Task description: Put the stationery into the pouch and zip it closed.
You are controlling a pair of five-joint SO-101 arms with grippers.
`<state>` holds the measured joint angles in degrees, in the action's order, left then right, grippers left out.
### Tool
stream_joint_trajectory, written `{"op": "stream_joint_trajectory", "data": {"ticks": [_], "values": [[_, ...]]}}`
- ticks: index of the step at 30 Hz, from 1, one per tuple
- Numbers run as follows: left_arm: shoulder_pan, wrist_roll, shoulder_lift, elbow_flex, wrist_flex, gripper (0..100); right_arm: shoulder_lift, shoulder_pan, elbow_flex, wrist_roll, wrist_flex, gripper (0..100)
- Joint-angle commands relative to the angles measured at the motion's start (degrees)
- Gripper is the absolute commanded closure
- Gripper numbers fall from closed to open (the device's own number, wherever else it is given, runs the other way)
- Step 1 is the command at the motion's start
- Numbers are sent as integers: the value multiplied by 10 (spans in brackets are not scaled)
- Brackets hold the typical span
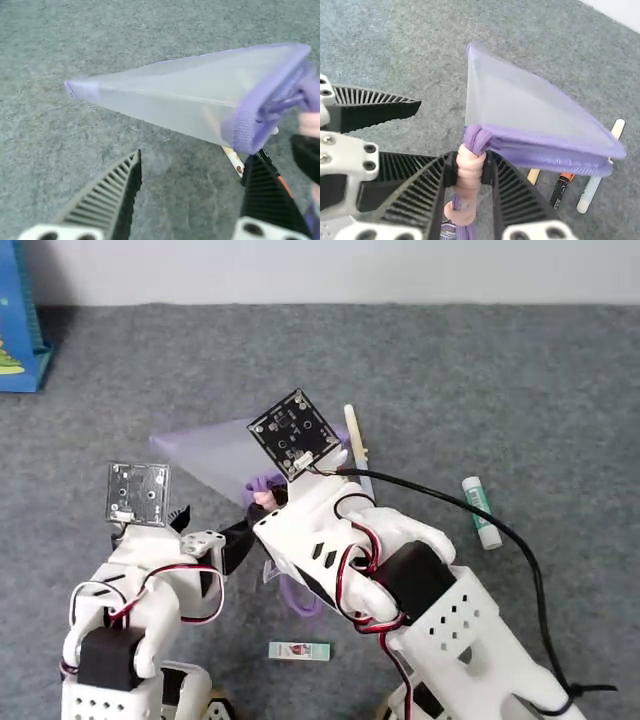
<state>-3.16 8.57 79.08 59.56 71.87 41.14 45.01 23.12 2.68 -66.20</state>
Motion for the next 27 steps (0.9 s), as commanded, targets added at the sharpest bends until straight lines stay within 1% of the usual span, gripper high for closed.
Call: {"op": "stream_joint_trajectory", "data": {"ticks": [1,10,15,18,23,27], "values": [[-3,7,6,-7,-16,690,19,-3,-20,6,-1,991],[-5,5,7,-13,-11,690,18,-3,-20,7,1,991],[-5,4,7,-53,26,690,17,-3,-20,6,2,991],[-6,4,7,-72,35,690,17,-3,-20,5,2,991],[-36,5,7,-71,38,690,17,-3,-20,5,1,991],[-37,6,7,-71,25,690,19,-3,-20,6,-3,991]]}}
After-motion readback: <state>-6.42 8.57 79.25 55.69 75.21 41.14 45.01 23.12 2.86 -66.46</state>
